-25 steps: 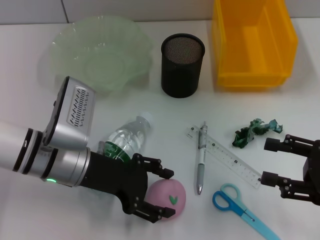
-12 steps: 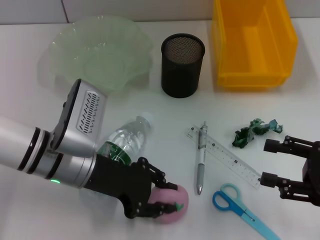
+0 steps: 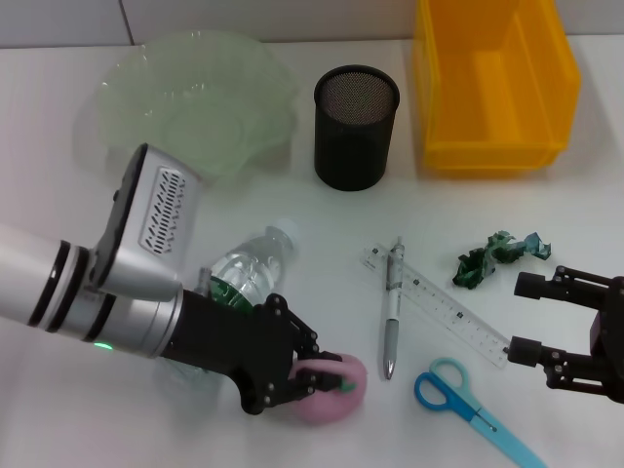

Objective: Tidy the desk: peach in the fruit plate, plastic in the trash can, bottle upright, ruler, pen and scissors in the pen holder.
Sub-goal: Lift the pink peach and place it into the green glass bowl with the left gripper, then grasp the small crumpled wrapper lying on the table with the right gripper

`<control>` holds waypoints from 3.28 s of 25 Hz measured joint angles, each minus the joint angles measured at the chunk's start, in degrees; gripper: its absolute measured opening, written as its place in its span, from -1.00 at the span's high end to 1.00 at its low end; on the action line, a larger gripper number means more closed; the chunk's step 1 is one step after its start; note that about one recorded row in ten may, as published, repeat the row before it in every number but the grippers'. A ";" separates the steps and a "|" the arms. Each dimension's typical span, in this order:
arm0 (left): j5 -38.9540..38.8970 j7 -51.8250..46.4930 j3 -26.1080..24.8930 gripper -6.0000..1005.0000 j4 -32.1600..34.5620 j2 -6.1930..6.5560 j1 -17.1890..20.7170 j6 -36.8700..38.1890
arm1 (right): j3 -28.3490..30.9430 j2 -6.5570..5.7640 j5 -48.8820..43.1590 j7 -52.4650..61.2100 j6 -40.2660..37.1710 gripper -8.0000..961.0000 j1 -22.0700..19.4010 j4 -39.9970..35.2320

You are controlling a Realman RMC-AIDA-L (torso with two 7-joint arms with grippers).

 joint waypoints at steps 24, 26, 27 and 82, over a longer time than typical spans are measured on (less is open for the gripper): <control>-34.49 14.62 -18.89 0.88 -8.30 0.19 -4.18 -34.31 | 0.01 -0.01 0.32 1.01 -0.29 -0.53 0.63 1.57; -34.86 15.54 -19.16 0.88 -10.16 0.24 -5.24 -36.14 | 0.00 -0.01 0.32 1.50 -0.49 -0.52 0.73 1.43; -34.86 15.54 -19.16 0.88 -10.16 0.24 -5.24 -36.14 | 0.00 -0.01 0.32 1.57 -0.54 -0.52 0.75 1.41; -15.44 13.46 -19.67 -0.72 -16.87 0.53 4.24 7.69 | -41.30 0.21 -24.24 73.65 17.22 -0.33 13.08 -45.03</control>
